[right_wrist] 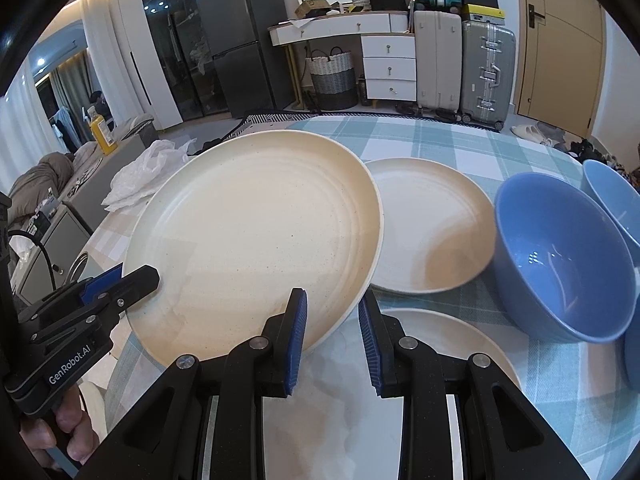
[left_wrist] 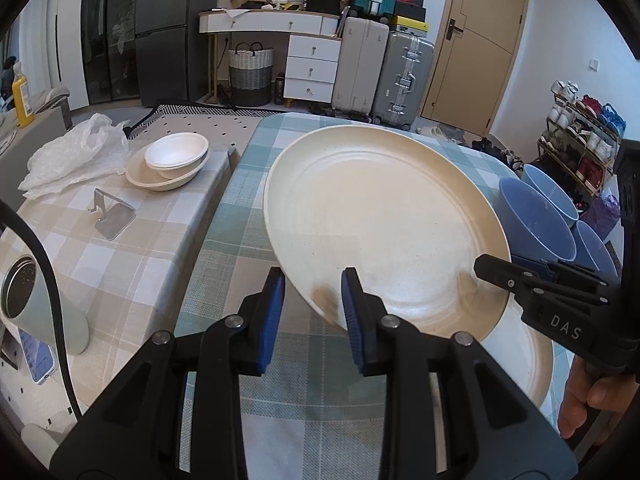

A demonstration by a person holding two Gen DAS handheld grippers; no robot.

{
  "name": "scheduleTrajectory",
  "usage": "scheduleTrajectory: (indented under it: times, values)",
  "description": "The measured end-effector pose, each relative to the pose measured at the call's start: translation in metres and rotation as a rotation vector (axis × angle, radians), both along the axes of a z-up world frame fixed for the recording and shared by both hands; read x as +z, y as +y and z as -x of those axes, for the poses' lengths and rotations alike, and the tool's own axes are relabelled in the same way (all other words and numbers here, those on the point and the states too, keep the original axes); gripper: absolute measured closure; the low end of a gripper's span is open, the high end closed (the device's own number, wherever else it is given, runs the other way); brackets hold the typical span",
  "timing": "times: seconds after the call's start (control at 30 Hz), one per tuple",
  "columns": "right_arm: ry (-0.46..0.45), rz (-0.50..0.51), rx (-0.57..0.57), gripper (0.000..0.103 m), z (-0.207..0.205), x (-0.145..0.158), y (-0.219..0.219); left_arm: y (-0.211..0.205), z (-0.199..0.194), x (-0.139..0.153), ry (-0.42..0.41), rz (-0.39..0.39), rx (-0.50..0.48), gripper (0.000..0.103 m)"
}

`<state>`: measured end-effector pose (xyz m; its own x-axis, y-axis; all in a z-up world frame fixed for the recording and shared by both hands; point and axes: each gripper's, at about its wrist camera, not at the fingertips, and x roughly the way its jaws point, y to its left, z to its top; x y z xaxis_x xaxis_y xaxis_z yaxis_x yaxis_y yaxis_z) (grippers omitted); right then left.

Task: Organize plates and bowls

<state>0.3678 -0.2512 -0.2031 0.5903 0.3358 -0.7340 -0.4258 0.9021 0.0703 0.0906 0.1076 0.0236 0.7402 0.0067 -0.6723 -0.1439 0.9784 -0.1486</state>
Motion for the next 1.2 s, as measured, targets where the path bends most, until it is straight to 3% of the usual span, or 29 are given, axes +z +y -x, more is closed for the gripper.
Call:
scheduleTrajectory:
  times: [0.57, 1.2]
  values:
    - [-0.01, -0.028, -0.07, 0.076, 0.038, 0.01, -0.059, -0.058, 0.024, 0.004, 0.018, -0.007, -0.13, 0.075]
    - [0.01, -0.035, -0.129, 0.076, 0.078, -0.008, -0.105, -0.108, 0.047, -0.014, 0.048, -0.049, -0.241, 0.072]
